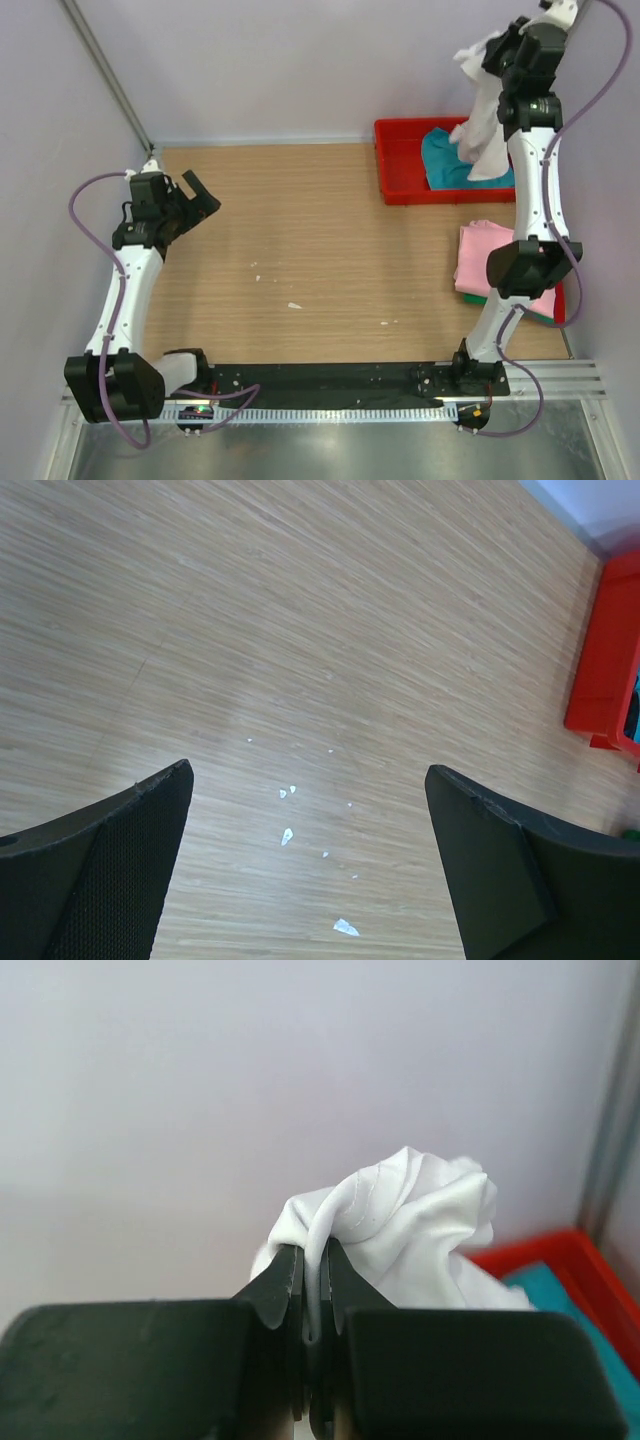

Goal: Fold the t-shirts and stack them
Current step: Grab the tshirt from the pile, then move the tshirt to the center of the board

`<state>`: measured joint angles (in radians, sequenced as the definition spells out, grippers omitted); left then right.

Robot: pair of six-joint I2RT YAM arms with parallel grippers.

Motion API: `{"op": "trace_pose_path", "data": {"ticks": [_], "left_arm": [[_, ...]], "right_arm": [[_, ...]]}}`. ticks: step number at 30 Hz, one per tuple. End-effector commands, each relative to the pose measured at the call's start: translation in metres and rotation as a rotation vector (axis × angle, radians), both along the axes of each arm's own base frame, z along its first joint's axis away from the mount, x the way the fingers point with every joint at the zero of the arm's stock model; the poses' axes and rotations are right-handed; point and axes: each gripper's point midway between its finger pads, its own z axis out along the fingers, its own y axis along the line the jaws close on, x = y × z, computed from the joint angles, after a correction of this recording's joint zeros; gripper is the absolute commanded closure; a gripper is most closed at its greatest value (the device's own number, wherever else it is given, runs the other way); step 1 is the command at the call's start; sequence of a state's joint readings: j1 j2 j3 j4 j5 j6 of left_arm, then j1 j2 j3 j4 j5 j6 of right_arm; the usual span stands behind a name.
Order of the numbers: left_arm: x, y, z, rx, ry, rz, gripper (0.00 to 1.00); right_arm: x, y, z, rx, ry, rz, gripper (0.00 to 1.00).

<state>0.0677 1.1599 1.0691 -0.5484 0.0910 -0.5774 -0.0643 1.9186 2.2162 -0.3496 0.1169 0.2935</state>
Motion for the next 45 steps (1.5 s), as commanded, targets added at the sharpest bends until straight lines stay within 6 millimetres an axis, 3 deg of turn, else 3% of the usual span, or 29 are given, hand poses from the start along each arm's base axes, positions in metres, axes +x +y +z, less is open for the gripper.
{"op": "trace_pose_path", "data": {"ticks": [1,2,3,5,6,7,8,10,11,12,13,14,16,17,19,20,21,23,26,27,28,33,35,41,42,43,45], "left_arm": [[0.004,-0.003,0.022,-0.022,-0.089,-0.012,0.0],[0.004,-0.004,0.024,-0.02,-0.093,-0.012,0.0],[0.003,-0.004,0.022,-0.029,-0.092,-0.01,0.0],[0.001,-0.006,0.025,-0.041,-0.103,-0.009,0.0],[0.0,-0.007,0.025,-0.051,-0.103,-0.008,0.0],[-0.002,-0.009,0.023,-0.06,-0.1,-0.013,0.0],[-0.003,-0.009,0.022,-0.064,-0.098,-0.011,0.0],[-0.009,-0.006,0.02,-0.056,-0.101,0.01,0.0],[-0.012,-0.004,0.02,-0.051,-0.099,0.023,0.0],[-0.016,-0.001,0.024,-0.041,-0.111,0.037,0.0],[-0.018,0.005,0.024,-0.015,-0.112,0.06,0.0],[-0.023,0.008,0.024,0.0,-0.104,0.074,0.0],[-0.03,0.013,0.03,0.022,-0.121,0.095,0.0],[-0.032,0.017,0.03,0.039,-0.123,0.118,0.0],[-0.037,0.019,0.034,0.049,-0.141,0.126,0.0],[-0.038,0.021,0.033,0.056,-0.139,0.128,0.0],[-0.038,0.022,0.032,0.061,-0.139,0.131,0.0],[-0.038,0.024,0.03,0.081,-0.13,0.128,0.0],[-0.036,0.019,0.022,0.078,-0.096,0.091,0.0],[-0.036,0.011,0.019,0.056,-0.087,0.053,0.0],[-0.036,0.009,0.015,0.045,-0.073,0.041,0.0],[-0.028,-0.006,-0.012,-0.056,0.003,0.028,0.0],[-0.021,-0.02,-0.015,-0.09,-0.003,-0.012,0.0],[-0.007,-0.07,-0.051,-0.047,0.112,-0.105,0.0],[-0.006,-0.076,-0.061,-0.062,0.136,-0.104,0.0],[-0.007,-0.084,-0.072,-0.071,0.163,-0.112,0.0],[-0.016,-0.083,-0.1,-0.103,0.216,-0.036,0.0]], "right_arm": [[-0.029,0.072,0.105,-0.014,-0.278,0.286,0.99],[-0.032,0.081,0.106,-0.019,-0.265,0.318,0.99],[-0.044,0.131,0.114,-0.026,-0.282,0.422,0.99],[-0.067,0.169,0.125,-0.061,-0.313,0.51,0.99],[-0.072,0.191,0.113,-0.062,-0.288,0.56,0.99],[-0.086,0.227,0.111,-0.055,-0.287,0.647,0.99],[-0.094,0.246,0.107,-0.047,-0.284,0.698,0.99],[-0.118,0.295,0.08,-0.025,-0.236,0.87,0.99],[-0.126,0.308,0.076,-0.007,-0.249,0.92,0.99],[-0.133,0.324,0.043,0.016,-0.183,0.982,0.99],[-0.145,0.342,0.029,0.041,-0.159,1.038,0.99],[-0.151,0.357,-0.005,0.067,-0.095,1.076,0.99],[-0.161,0.376,-0.042,0.038,-0.014,1.104,0.99],[-0.184,0.402,-0.087,-0.029,0.094,1.16,0.99],[-0.199,0.42,-0.151,-0.106,0.243,1.178,0.99],[-0.217,0.426,-0.2,-0.134,0.37,1.21,0.88],[-0.223,0.426,-0.226,-0.131,0.443,1.214,0.45],[-0.231,0.419,-0.281,-0.132,0.608,1.191,0.04],[-0.236,0.401,-0.324,-0.204,0.755,1.138,0.0],[-0.234,0.396,-0.325,-0.215,0.761,1.112,0.0],[-0.233,0.392,-0.325,-0.23,0.757,1.095,0.0],[-0.217,0.367,-0.274,-0.269,0.636,0.968,0.0],[-0.211,0.352,-0.264,-0.273,0.617,0.914,0.0],[-0.207,0.296,-0.284,-0.147,0.686,0.74,0.0],[-0.213,0.292,-0.293,-0.123,0.714,0.725,0.0],[-0.216,0.29,-0.289,-0.116,0.706,0.722,0.0],[-0.222,0.289,-0.295,-0.092,0.715,0.719,0.0]]}}
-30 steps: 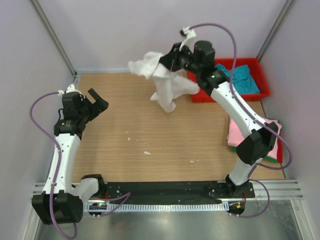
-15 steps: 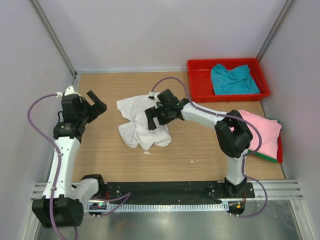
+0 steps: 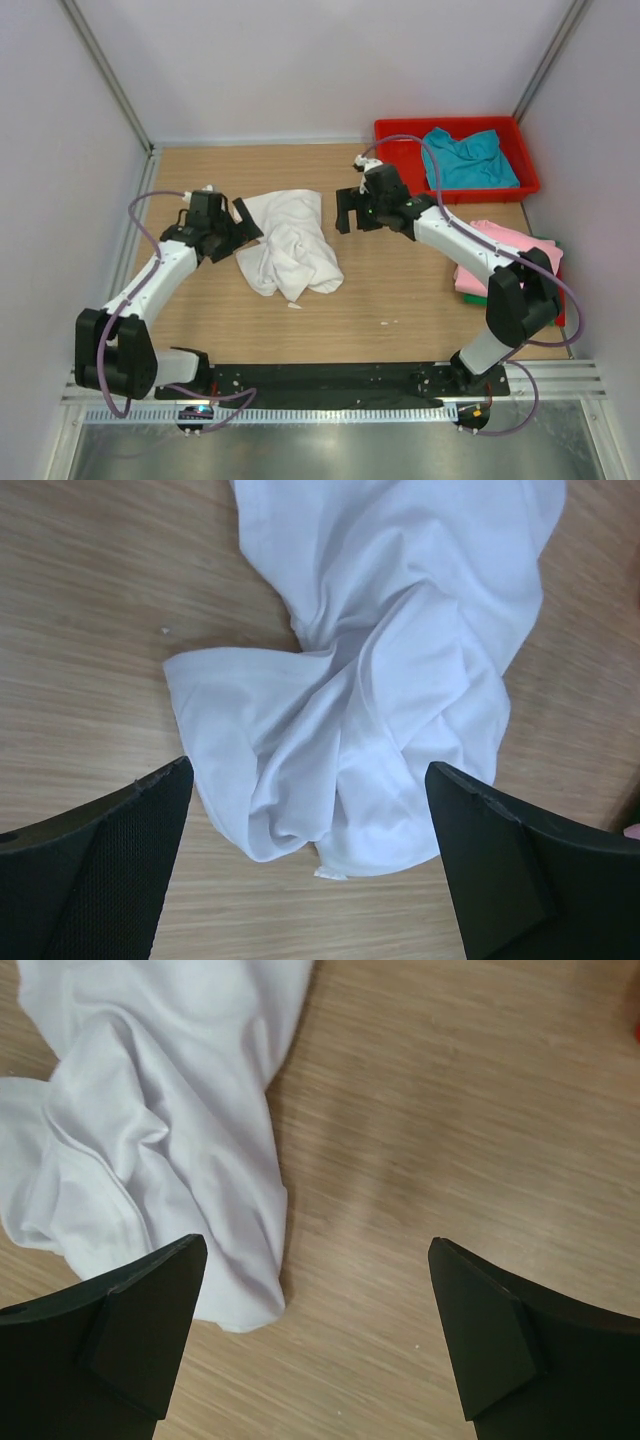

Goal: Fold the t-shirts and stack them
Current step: Move the tshirt to the center of the board, then flatten the tshirt out

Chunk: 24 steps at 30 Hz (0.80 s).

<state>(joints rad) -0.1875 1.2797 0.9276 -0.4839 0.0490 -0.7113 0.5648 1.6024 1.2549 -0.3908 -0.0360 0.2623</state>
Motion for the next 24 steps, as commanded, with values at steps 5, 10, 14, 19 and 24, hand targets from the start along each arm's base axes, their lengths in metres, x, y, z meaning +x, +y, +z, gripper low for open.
{"op": "trace_pose_path", "data": {"ticks": [5,10,14,19,24], "left_arm": [[-0.001,0.004,-0.039,-0.097,0.0,0.223,0.05],[0.002,0.004,-0.056,-0.108,0.012,0.253,0.19],[0.008,0.006,-0.066,-0.097,0.023,0.269,0.25],[0.012,0.012,-0.072,-0.078,0.003,0.287,0.32],[0.01,0.014,-0.075,-0.065,0.002,0.279,0.45]], "right_arm": [[-0.017,0.003,-0.007,0.076,0.039,-0.034,0.03],[-0.034,0.028,-0.01,0.056,0.05,0.091,0.26],[-0.048,0.052,-0.015,0.067,0.08,0.196,0.42],[-0.061,0.078,-0.033,0.029,0.129,0.279,0.5],[-0.078,0.108,-0.04,0.057,0.168,0.36,0.55]]}}
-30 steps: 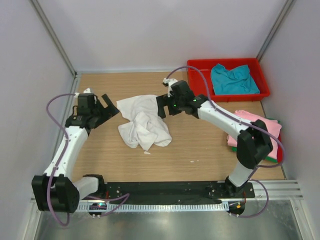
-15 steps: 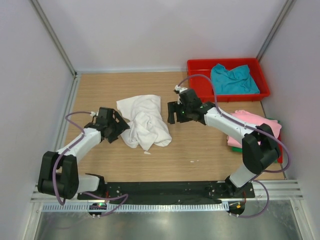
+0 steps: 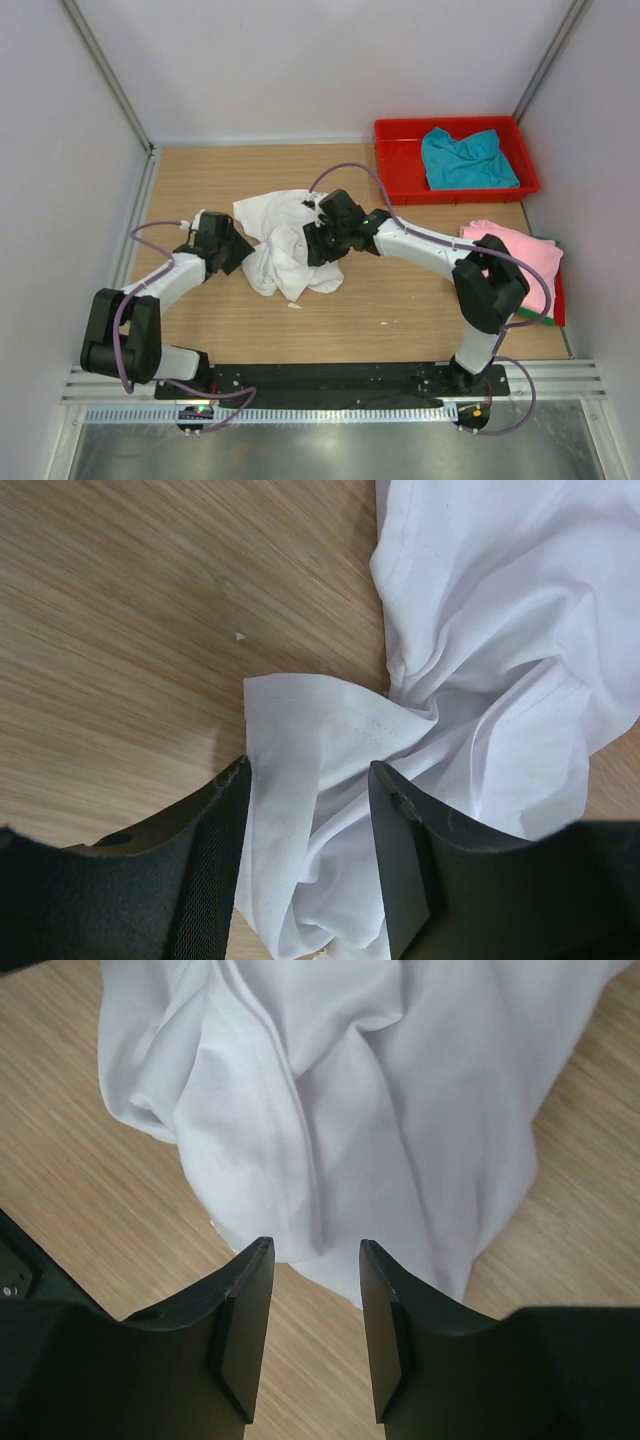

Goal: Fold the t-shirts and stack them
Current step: Flatten the tshirt out

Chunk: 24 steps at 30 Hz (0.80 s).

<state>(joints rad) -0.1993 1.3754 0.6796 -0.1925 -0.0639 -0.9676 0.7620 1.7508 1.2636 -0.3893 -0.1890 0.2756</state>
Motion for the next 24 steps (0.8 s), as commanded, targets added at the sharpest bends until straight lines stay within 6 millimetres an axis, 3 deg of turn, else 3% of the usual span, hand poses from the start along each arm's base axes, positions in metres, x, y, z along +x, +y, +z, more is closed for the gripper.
{"op": "trace_pose_path", "data": {"ticks": [1,3,8,10,14,18,21,24], "left_arm": [[0.01,0.006,0.004,0.014,-0.053,0.024,0.49],[0.007,0.007,0.001,0.016,-0.045,0.021,0.51],[0.001,0.01,-0.004,0.022,-0.036,0.026,0.6],[-0.002,0.01,-0.005,0.023,-0.036,0.023,0.71],[-0.002,0.012,-0.001,0.03,-0.058,0.012,0.98],[0.001,0.018,0.006,0.047,-0.068,0.011,1.0],[0.001,0.023,0.011,0.067,-0.066,-0.007,1.0],[0.001,0.027,0.017,0.075,-0.073,-0.022,1.0]], "right_arm": [[-0.008,0.026,0.012,0.055,0.002,0.077,0.55],[-0.016,0.035,0.005,0.058,0.026,0.111,0.55],[-0.016,0.045,-0.006,0.013,0.039,0.131,0.56],[-0.012,0.038,-0.017,-0.043,0.04,0.103,0.56],[0.001,0.025,-0.012,-0.107,-0.009,0.024,0.56],[0.006,0.018,-0.008,-0.152,-0.02,-0.016,0.56],[0.001,0.019,-0.021,-0.153,0.029,-0.038,0.57],[-0.007,0.028,-0.031,-0.111,0.093,-0.025,0.69]]}}
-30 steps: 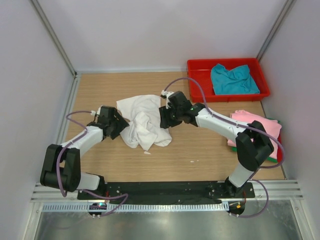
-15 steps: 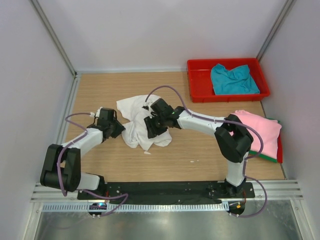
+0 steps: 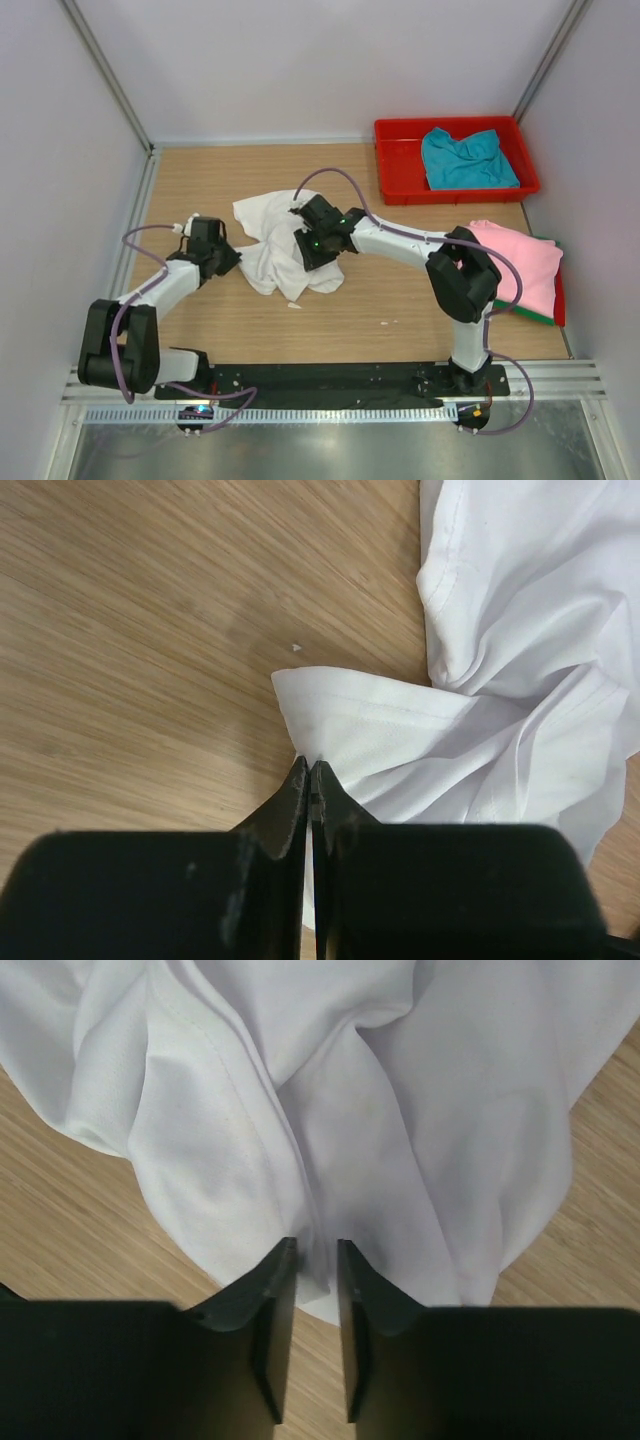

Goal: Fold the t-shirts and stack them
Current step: Flatten the tshirt out

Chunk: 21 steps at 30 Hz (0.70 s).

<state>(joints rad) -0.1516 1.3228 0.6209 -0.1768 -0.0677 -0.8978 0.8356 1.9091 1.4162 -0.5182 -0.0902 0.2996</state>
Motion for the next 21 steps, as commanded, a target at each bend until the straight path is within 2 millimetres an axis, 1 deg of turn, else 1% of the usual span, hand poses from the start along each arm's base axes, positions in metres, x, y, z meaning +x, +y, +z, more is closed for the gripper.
{"op": "trace_pose_path", "data": {"ticks": [1,2,4,5,6,7,8,9,10,11,12,13,14,15,16,17,18,19,20,21], "left_arm": [[0.01,0.008,0.025,0.027,-0.066,-0.022,1.0],[0.011,0.009,0.028,0.025,-0.072,-0.023,1.0],[0.014,0.012,0.037,0.017,-0.081,-0.022,1.0],[0.017,0.014,0.044,0.013,-0.098,-0.021,1.0],[0.021,0.019,0.05,0.01,-0.11,-0.014,1.0],[0.029,0.021,0.065,0.009,-0.14,-0.012,1.0],[0.031,0.024,0.071,0.013,-0.148,-0.009,1.0],[0.035,0.03,0.078,0.03,-0.157,-0.011,1.0],[0.048,0.036,0.103,0.053,-0.212,-0.005,1.0],[0.049,0.041,0.11,0.08,-0.208,-0.002,1.0],[0.057,0.048,0.122,0.115,-0.225,0.007,1.0],[0.069,0.056,0.15,0.157,-0.282,0.02,1.0],[0.077,0.059,0.165,0.174,-0.307,0.021,1.0],[0.084,0.06,0.176,0.184,-0.326,0.015,1.0],[0.091,0.061,0.189,0.202,-0.348,0.0,1.0],[0.102,0.058,0.23,0.196,-0.424,-0.005,1.0],[0.11,0.057,0.24,0.194,-0.431,-0.012,1.0],[0.117,0.054,0.263,0.19,-0.473,-0.026,1.0],[0.124,0.05,0.309,0.178,-0.568,-0.038,1.0],[0.127,0.048,0.326,0.166,-0.588,-0.041,1.0]], "right_arm": [[-0.003,0.012,-0.001,0.044,0.049,-0.03,0.77],[-0.001,0.014,0.001,0.049,0.049,-0.033,0.88],[-0.001,0.015,0.006,0.046,0.046,-0.032,0.93],[0.004,0.017,0.015,0.056,0.028,-0.036,0.99],[0.006,0.016,0.021,0.056,0.016,-0.036,0.99],[0.006,0.013,0.025,0.043,0.01,-0.032,0.99],[0.012,0.014,0.039,0.053,-0.015,-0.039,0.99],[0.016,0.01,0.056,0.064,-0.05,-0.051,0.99],[0.026,0.005,0.073,0.083,-0.075,-0.073,0.99],[0.032,0.001,0.091,0.111,-0.098,-0.095,0.99],[0.041,-0.007,0.118,0.151,-0.142,-0.123,0.99],[0.052,-0.023,0.136,0.162,-0.165,-0.168,0.99],[0.064,-0.031,0.167,0.195,-0.219,-0.201,0.99],[0.07,-0.043,0.186,0.205,-0.256,-0.231,0.99],[0.073,-0.063,0.213,0.204,-0.31,-0.282,0.99],[0.084,-0.082,0.244,0.228,-0.37,-0.331,0.99],[0.082,-0.097,0.26,0.224,-0.395,-0.364,0.99],[0.082,-0.114,0.296,0.251,-0.474,-0.409,0.99],[0.08,-0.126,0.314,0.259,-0.516,-0.432,0.99],[0.076,-0.134,0.327,0.252,-0.552,-0.434,0.99]]}}
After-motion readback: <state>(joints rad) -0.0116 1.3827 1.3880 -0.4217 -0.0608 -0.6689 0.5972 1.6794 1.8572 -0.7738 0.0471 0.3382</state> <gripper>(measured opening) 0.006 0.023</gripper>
